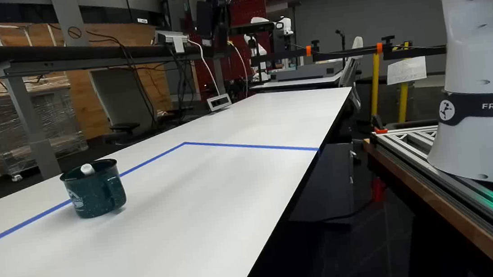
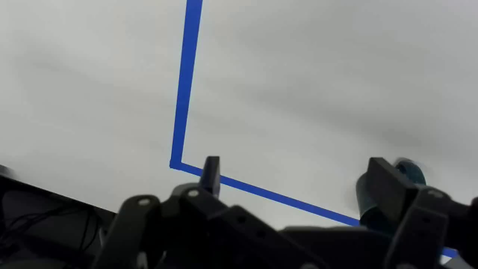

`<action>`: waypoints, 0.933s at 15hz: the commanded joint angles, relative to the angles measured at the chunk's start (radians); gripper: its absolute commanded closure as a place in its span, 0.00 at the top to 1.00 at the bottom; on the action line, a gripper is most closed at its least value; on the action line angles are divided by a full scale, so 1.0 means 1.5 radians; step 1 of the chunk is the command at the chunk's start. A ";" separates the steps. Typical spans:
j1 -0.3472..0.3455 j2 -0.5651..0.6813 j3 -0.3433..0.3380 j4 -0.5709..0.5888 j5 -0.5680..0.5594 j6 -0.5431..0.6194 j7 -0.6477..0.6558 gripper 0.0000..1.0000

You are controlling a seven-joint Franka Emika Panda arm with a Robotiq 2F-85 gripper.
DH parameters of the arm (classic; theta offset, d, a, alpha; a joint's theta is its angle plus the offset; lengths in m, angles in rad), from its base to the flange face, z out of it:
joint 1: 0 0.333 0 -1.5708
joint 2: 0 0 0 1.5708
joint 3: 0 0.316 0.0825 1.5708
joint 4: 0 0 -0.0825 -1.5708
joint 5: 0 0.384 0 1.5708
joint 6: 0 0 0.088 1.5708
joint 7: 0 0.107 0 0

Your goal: Remove the marker from the mug.

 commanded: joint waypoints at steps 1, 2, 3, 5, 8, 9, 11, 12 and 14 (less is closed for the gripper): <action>0.010 0.000 -0.009 0.001 -0.004 -0.002 0.002 1.00; 0.010 0.015 -0.012 0.009 0.007 -0.002 0.008 1.00; 0.011 0.028 -0.015 0.015 0.014 0.001 0.014 1.00; 0.016 0.057 -0.025 0.027 0.038 0.001 0.013 1.00; 0.032 0.121 -0.041 0.067 0.107 -0.011 0.011 1.00; 0.039 0.144 -0.046 0.086 0.142 -0.016 0.007 1.00; 0.051 0.186 -0.055 0.124 0.217 -0.026 -0.002 1.00; 0.056 0.208 -0.058 0.148 0.254 -0.037 -0.005 1.00; 0.061 0.253 -0.062 0.202 0.324 -0.063 -0.005 1.00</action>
